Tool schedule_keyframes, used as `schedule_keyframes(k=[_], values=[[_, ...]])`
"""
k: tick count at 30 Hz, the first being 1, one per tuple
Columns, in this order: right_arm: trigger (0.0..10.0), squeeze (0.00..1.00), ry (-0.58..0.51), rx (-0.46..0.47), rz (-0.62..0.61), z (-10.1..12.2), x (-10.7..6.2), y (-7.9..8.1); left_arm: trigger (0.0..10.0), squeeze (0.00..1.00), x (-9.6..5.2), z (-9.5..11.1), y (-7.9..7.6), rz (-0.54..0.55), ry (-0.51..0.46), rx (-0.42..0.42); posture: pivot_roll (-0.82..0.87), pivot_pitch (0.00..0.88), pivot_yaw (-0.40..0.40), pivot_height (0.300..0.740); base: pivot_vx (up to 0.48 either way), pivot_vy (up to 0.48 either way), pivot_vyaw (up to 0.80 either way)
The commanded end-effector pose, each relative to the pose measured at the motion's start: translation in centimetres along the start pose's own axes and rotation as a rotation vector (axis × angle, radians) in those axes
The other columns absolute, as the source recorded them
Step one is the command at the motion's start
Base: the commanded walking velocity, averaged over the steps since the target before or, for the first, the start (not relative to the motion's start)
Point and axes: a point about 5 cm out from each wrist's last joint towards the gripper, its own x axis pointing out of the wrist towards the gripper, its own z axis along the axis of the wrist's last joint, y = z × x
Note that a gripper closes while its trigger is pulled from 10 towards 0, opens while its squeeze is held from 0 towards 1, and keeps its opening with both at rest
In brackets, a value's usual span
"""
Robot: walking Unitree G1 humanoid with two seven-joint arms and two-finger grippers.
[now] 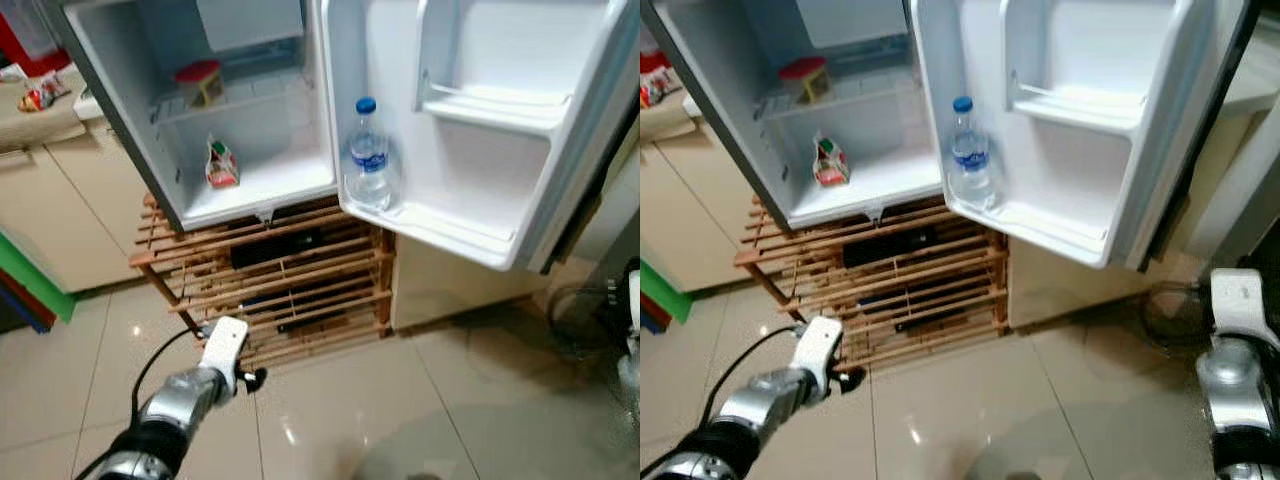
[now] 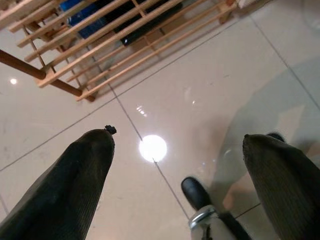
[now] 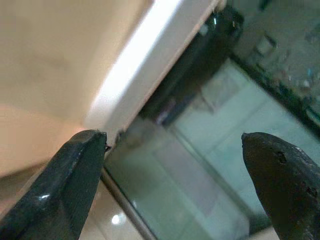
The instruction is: Restocking fridge
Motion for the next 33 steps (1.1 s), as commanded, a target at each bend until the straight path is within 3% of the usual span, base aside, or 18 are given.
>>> schedule_keyframes(k=[1,3,10,11,17,19,22,23,24,27,28,29,30,31,33], values=[[10.0,0.0,-0.041,0.005,-0.01,1.8,0.8,0.4,10.0,0.0,-0.1,0.8,0.8,0.021,-0.013,0.034,-0.17,0.0,0.134,0.74,0.0,0.0,0.0],[10.0,0.0,-0.061,0.018,-0.026,3.3,1.4,0.7,10.0,0.0,0.0,0.8,1.0,0.023,-0.011,0.039,-0.16,0.0,0.126,0.74,0.0,0.0,0.0],[10.0,0.0,-0.086,0.052,-0.014,4.8,1.7,1.5,10.0,0.0,0.2,0.4,1.1,0.031,-0.011,0.026,-0.15,0.0,0.125,0.74,0.0,0.0,0.0],[10.0,0.0,-0.111,0.086,0.034,5.5,1.4,2.6,10.0,0.0,0.4,0.1,0.9,0.029,-0.006,0.046,-0.15,0.0,0.134,0.74,0.0,0.0,0.0],[10.0,0.0,-0.141,0.171,0.134,6.2,0.8,4.2,10.0,0.0,0.5,-0.4,0.8,0.025,0.004,0.064,-0.16,0.0,0.141,0.74,0.0,0.0,0.0],[10.0,0.0,-0.183,0.261,0.283,7.2,-0.3,6.1,10.0,0.0,0.5,-0.5,0.7,0.023,0.005,0.069,-0.17,0.0,0.141,0.74,0.0,0.0,0.0],[10.0,0.0,-0.204,0.286,0.332,7.5,-0.8,6.6,10.0,0.0,0.5,-0.6,0.7,0.023,0.005,0.069,-0.17,0.0,0.134,0.74,0.0,0.0,0.0],[10.0,0.0,-0.253,0.339,0.456,8.2,-2.2,7.7,10.0,0.0,0.6,-0.9,0.7,0.026,0.011,0.066,-0.17,0.0,0.129,0.74,0.0,0.0,0.0],[10.0,0.0,-0.253,0.339,0.456,8.2,-2.2,7.7,10.0,0.0,0.6,-0.9,0.7,0.026,0.011,0.066,-0.17,0.0,0.129,0.74,0.0,0.0,0.0],[10.0,0.0,-0.343,0.452,0.866,9.3,-8.0,9.6,10.0,0.0,0.5,-2.6,0.6,0.025,0.053,0.059,-0.17,0.0,0.126,0.74,0.0,0.0,0.0],[10.0,0.0,-0.343,0.452,0.866,9.3,-8.0,9.6,10.0,0.0,0.5,-2.6,0.6,0.025,0.053,0.059,-0.17,0.0,0.126,0.74,0.0,0.0,0.0],[10.0,0.0,-0.328,0.459,0.993,8.9,-9.8,9.7,10.0,0.0,0.4,-3.4,0.4,0.019,0.074,0.044,-0.18,0.0,0.128,0.74,0.0,0.0,0.0],[10.0,0.0,-0.328,0.459,0.993,8.9,-9.8,9.7,10.0,0.0,0.4,-3.4,0.4,0.019,0.074,0.044,-0.18,0.0,0.128,0.74,0.0,0.0,0.0],[10.0,0.0,-0.291,0.455,1.11,7.7,-11.3,9.6,10.0,0.0,0.3,-4.4,0.2,0.006,0.098,-0.007,-0.18,0.0,0.128,0.74,0.0,0.0,0.0],[10.0,0.0,-0.2,0.435,1.228,5.2,-12.7,9.1,10.0,0.0,0.1,-6.1,0.0,-0.004,0.134,-0.108,-0.18,0.0,0.128,0.74,0.0,0.0,0.0]])
